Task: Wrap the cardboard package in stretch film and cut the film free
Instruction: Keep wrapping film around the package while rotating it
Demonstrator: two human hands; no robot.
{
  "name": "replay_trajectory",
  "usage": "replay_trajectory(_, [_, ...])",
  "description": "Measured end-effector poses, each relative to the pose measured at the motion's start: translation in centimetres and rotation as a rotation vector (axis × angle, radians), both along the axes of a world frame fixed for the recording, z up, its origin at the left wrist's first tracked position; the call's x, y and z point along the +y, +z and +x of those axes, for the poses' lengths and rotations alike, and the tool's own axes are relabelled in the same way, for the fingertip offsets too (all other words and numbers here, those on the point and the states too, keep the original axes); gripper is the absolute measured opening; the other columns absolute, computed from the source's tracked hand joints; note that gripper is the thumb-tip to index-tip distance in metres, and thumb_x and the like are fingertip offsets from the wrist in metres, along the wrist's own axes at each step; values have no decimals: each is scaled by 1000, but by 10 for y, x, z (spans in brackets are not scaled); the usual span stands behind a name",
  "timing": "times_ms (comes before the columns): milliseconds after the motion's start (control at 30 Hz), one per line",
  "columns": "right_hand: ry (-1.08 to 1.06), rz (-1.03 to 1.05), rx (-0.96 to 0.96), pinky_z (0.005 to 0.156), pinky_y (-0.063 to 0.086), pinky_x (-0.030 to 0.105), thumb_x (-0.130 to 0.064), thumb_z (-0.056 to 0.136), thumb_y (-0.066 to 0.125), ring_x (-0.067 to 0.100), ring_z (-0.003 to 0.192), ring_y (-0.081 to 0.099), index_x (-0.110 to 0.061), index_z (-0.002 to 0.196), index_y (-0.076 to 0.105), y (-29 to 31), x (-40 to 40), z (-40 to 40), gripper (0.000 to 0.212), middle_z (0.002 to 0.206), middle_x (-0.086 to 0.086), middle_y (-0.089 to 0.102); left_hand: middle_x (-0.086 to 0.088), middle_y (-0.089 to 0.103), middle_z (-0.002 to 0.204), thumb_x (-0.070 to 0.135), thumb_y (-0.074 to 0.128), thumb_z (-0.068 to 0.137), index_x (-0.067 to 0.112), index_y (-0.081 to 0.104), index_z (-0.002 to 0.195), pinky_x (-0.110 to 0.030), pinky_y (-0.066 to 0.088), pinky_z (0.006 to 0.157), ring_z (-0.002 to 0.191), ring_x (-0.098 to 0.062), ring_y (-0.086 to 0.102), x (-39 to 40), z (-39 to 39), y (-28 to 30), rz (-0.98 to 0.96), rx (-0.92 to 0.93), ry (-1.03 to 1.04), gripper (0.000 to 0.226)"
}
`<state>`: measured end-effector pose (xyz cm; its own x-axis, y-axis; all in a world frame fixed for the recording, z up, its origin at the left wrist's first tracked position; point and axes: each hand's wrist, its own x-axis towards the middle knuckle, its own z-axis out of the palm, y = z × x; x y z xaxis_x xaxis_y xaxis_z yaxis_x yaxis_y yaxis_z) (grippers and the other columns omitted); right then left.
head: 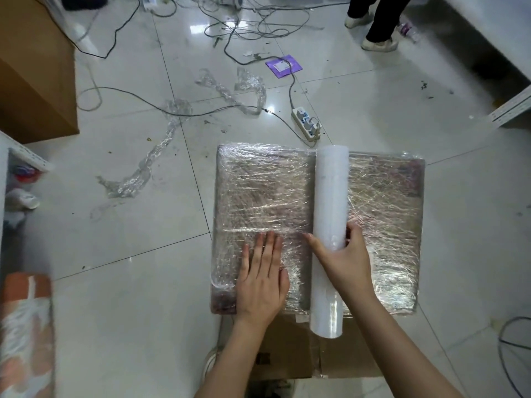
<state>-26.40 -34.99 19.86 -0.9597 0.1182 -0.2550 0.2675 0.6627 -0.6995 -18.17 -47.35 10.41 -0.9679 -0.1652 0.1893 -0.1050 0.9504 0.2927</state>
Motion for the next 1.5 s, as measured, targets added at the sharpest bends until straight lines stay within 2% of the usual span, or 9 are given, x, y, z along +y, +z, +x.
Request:
replay_trajectory(133, [45,1,-17,74,51,40,-53,66,76,17,87,55,-18,105,48,0,0,2,59,98,-1,50,-6,-6,161,34,5,101,8,0,152,-43,0,120,148,-22,1,0,4,2,-7,9,-11,58])
replay_trajectory(233, [66,-90,-28,68,51,37,-41,69,78,13,83,58,-19,107,43,10,7,6,57,93,-6,54,-3,-2,161,35,11,101,10,3,153,-41,0,120,148,-20,4,-1,9,1,19,44,-32,58])
replay_trajectory(433, [141,-174,-27,56,41,14,-23,74,79,1,79,54,-17,110,37,20,20,8,56,92,-11,49,2,1,161,37,12,101,15,5,154,-39,3,121,148,-17,8,-5,8,8,116,98,-75,57])
replay_trajectory(600, [81,-4,13,67,50,36,-44,68,80,22,85,59,-17,108,29,15,21,7,69,95,-4,51,-3,-4,161,36,9,101,11,3,153,-41,0,120,148,-19,3,3,8,1,-10,67,-19,58])
replay_trajectory(833, [154,249,32,68,51,43,-53,77,68,36,92,61,-9,120,32,9,29,9,72,110,13,57,-5,-6,161,36,12,100,9,2,153,-43,1,120,148,-22,4,9,11,-4,-63,76,12,60])
replay_trajectory(967, [152,233,26,68,51,41,-51,80,66,35,90,61,-9,119,32,10,32,4,67,105,9,55,-11,0,160,32,8,101,4,5,151,-46,4,120,146,-27,12,19,7,10,-18,71,52,57])
replay_trajectory(1100, [164,213,25,66,47,37,-46,84,63,33,87,60,-8,121,31,8,33,1,62,105,10,57,-12,8,158,31,16,101,2,5,151,-44,6,120,146,-26,16,34,5,12,-7,89,-119,59])
replay_trajectory(1333, [198,82,5,76,51,44,-45,79,69,24,94,56,-13,117,42,-2,36,-3,57,108,6,53,-12,-9,160,33,23,95,3,-2,151,-42,-6,120,147,-25,5,41,-17,0,-54,26,-45,68])
replay_trajectory(1500, [126,-81,12,60,41,20,-32,76,76,3,80,53,-10,107,41,11,43,-7,52,94,-5,51,-11,-3,160,34,27,94,3,2,152,-42,-2,120,147,-25,9,41,-15,3,-61,0,-47,70])
